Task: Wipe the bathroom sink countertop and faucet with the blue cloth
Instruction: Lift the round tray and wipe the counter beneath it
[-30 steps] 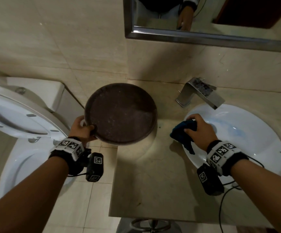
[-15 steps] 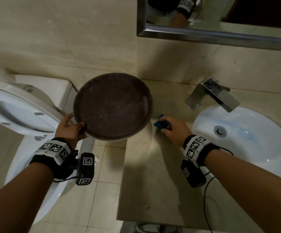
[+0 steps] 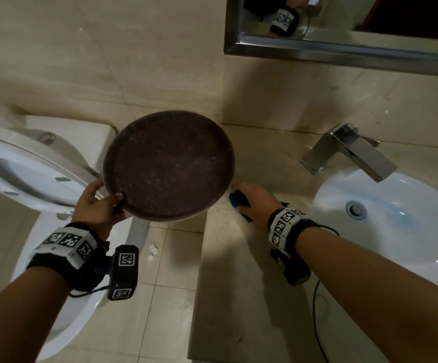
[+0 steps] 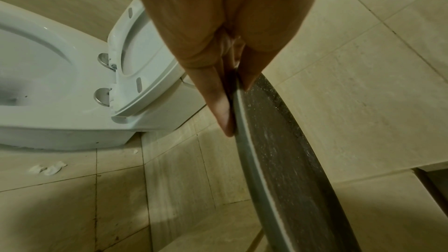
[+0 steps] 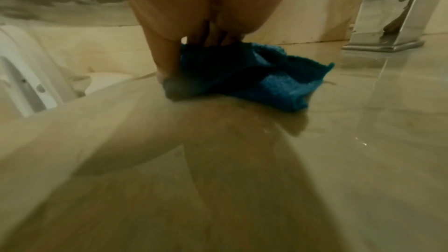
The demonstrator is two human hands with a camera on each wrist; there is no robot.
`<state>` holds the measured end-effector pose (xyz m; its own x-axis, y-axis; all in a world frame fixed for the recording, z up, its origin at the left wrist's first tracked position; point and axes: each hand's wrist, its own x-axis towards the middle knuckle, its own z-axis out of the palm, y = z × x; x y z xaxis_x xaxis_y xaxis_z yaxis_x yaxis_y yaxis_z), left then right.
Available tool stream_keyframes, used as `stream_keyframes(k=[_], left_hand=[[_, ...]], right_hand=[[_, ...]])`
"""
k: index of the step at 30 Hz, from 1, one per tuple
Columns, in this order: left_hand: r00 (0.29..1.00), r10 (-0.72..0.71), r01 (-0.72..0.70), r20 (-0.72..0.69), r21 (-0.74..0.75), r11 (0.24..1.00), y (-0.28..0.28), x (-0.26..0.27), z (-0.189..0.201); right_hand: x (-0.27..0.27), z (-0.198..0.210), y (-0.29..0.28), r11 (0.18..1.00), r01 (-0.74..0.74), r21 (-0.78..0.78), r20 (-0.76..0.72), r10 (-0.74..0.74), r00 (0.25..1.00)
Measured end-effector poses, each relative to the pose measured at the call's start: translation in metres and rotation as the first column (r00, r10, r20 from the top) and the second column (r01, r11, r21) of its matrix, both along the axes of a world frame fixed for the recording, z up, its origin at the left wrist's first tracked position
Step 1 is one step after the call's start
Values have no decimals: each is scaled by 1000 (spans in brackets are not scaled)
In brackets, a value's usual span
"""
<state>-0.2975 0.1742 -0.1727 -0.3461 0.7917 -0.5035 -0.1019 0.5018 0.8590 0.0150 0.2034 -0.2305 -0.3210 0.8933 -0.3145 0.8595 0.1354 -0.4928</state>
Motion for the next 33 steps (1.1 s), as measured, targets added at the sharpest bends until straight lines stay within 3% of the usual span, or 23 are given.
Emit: stream_keyframes(k=[4,7,9,11,13,14,17,19,22,23,26,28,33], left_hand=[[1000,-8,8,-4,7,1000,3,-3,-5],[996,-56,56,-63,7,998,4,-6,-9],[994,-69,70,-89,9,998,4,-7,-12],[990,-81,84,-119,15,996,4,-10,-16],[988,-79,83,-132,27,996,6,-14,-19],[987,-82,88,-135,37,995,7,-17,-20],[987,-79,86,-141,42,995,11,-28,-25],[995,-36,40,-93,47,998,12,-34,-27],[999,8,-6,-41,51,999,12,-43,-32],[999,9,-7,-37,60,998,12,-46,-34],[999,25,-23,-30,66,998,12,-50,-38],[999,36,-35,-5,69,997,12,-51,-42],[1000,-12,13,-16,58,998,12,-48,-47]], right_hand=[[21,-7,-3,973,-231,25,237,219,947],[39,-10,-16,953,-289,87,234,262,936],[38,-11,-17,964,-250,94,224,225,948],[23,-5,-10,1000,-17,-8,-9,17,1000],[4,0,1,980,180,-88,-274,-198,941],[-2,0,6,974,224,-27,-313,-221,924],[-15,-11,21,990,92,106,-128,-78,989],[-20,-22,28,972,-128,195,202,88,975],[-21,-26,36,896,-279,345,255,197,947],[-21,-26,40,908,-306,286,242,241,940],[-14,-27,39,943,-313,110,259,277,925],[-11,-27,36,958,-269,94,276,235,932],[-13,-22,35,997,18,76,265,-38,964]])
